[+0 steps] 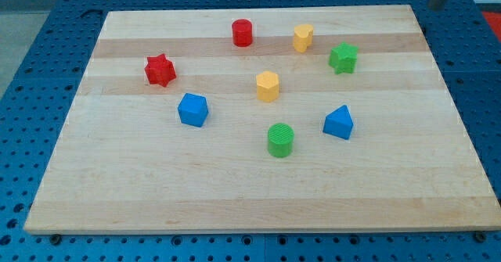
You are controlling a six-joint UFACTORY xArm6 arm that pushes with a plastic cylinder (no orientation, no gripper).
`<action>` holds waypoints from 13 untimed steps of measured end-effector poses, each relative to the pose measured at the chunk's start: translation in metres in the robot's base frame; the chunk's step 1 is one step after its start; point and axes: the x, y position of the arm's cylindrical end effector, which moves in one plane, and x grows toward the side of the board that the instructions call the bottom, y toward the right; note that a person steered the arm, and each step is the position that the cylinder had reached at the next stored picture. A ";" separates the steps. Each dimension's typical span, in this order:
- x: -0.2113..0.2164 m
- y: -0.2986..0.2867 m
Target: Move blue triangle to the blue cube
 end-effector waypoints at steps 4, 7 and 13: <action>0.192 0.003; 0.245 -0.067; 0.277 -0.204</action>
